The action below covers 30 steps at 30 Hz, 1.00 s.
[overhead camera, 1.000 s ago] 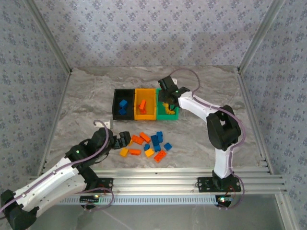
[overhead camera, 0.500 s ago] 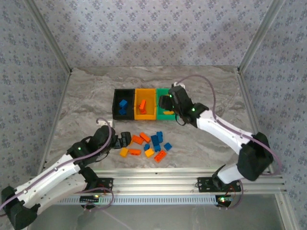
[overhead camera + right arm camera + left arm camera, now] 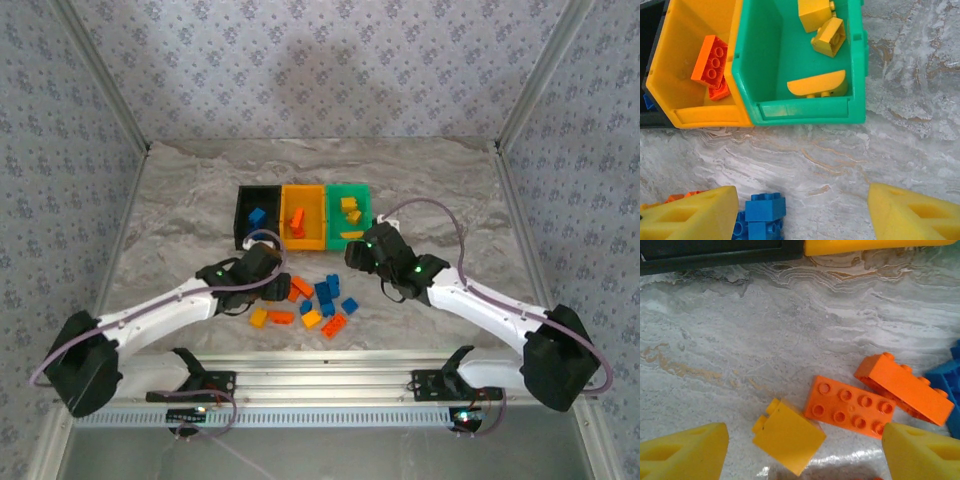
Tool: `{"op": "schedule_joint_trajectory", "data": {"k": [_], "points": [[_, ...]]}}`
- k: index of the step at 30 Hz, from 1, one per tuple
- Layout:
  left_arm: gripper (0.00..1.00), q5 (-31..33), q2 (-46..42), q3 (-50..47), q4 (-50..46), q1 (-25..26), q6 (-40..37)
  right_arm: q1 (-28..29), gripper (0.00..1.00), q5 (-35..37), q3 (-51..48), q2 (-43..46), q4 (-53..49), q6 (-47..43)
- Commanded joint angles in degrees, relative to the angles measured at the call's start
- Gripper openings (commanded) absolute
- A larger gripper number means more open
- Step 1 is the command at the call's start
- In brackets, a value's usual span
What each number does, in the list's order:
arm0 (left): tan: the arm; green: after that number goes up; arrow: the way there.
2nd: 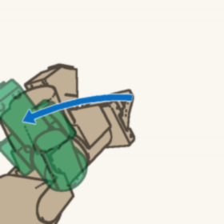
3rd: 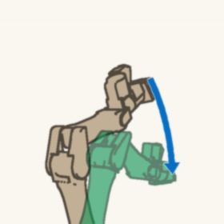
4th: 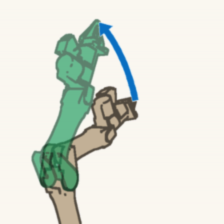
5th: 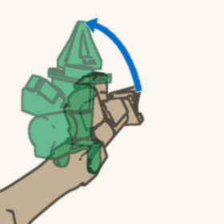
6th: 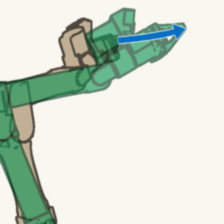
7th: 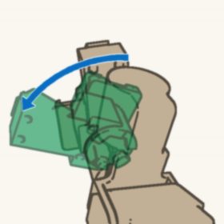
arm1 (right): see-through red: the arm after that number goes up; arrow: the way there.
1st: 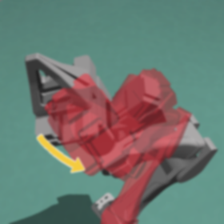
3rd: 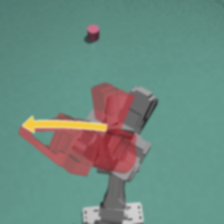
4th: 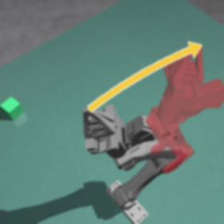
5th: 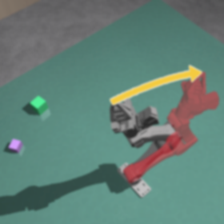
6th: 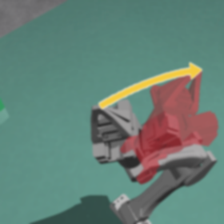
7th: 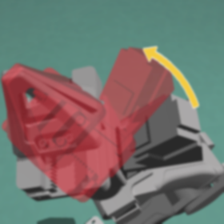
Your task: Sort the legos into containers by color
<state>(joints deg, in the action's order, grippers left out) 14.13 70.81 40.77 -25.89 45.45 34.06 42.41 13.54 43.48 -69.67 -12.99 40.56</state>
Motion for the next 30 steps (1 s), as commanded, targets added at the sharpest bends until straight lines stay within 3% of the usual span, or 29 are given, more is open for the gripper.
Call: {"op": "schedule_joint_trajectory", "data": {"k": [1, 6, 17, 22, 30], "points": [[0.79, -0.5, 1.9, 1.1, 1.8, -1.2, -1.5, 0.2, 0.71, 0.6, -1.1, 1.7, 0.4, 1.5], [0.69, -1.7, 2.5, -2.0, 2.2, -2.4, 0.5, -0.1, 0.71, 0.9, -1.9, 2.8, 0.6, 1.5], [0.6, -0.6, -1.3, -8.7, -1.1, -6.3, 3.5, -0.7, 0.71, 1.0, -2.2, 3.5, 0.6, 1.6], [0.58, 1.0, -8.8, -10.5, -1.9, -8.2, 5.3, -0.8, 0.71, 1.0, -2.5, 4.5, 0.3, 1.6], [0.87, -3.9, -12.8, -9.7, 1.7, -7.3, 7.3, -0.9, 0.71, 1.1, -2.9, 5.1, 0.7, 2.1]]}}
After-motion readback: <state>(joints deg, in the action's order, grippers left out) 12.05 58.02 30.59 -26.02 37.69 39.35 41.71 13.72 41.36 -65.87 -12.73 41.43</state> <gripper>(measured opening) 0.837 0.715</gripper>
